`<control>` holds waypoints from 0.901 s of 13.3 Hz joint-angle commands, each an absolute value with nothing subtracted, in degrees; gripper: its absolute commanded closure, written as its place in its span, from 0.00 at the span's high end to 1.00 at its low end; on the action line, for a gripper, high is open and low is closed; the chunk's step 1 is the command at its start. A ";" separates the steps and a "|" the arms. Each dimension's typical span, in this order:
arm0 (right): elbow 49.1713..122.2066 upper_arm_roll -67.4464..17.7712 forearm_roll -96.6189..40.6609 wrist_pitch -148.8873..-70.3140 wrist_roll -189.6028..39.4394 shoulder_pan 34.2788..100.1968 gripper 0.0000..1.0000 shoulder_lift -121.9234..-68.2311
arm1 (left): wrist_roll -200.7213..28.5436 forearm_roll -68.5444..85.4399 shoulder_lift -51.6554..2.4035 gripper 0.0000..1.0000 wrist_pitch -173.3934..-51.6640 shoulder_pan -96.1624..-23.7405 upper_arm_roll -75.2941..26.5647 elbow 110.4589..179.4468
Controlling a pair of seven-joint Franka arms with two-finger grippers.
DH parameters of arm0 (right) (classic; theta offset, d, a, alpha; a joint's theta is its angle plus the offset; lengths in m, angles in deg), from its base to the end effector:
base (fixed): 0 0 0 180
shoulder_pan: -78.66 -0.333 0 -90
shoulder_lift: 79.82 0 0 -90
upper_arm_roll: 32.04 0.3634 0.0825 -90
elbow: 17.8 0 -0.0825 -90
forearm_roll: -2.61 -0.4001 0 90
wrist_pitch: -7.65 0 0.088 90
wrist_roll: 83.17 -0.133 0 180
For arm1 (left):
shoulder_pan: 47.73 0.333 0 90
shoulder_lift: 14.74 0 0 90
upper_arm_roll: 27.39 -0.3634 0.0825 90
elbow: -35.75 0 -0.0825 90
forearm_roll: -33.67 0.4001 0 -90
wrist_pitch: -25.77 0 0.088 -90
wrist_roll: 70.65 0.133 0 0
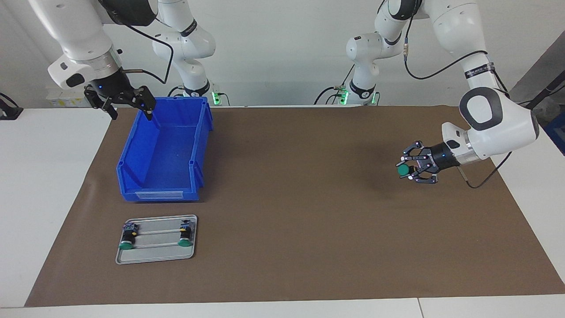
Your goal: Place and press button with both arms
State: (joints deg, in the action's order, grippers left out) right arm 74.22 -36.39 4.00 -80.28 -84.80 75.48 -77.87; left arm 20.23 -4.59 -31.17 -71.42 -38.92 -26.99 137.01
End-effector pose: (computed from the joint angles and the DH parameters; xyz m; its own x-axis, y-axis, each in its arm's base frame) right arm 0.5531 -0.0154 0.6448 0.9981 -0.0496 -0.0368 -0.0487 -0.9986 0.0227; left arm 0.6267 0.0173 0.4131 0.3856 -0.7367 0.5555 -0.9090 -0.2001 0.3657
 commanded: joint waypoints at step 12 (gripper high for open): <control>75.89 -35.03 3.93 -80.42 -85.54 76.55 1.00 -76.31 | 55.91 -49.52 -24.58 0.01 -81.81 -43.15 -26.60 169.44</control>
State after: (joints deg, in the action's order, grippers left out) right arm 74.22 -36.39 4.00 -80.28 -84.80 75.48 -77.87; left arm 53.31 -43.49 -25.22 -79.86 -39.96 -26.14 167.83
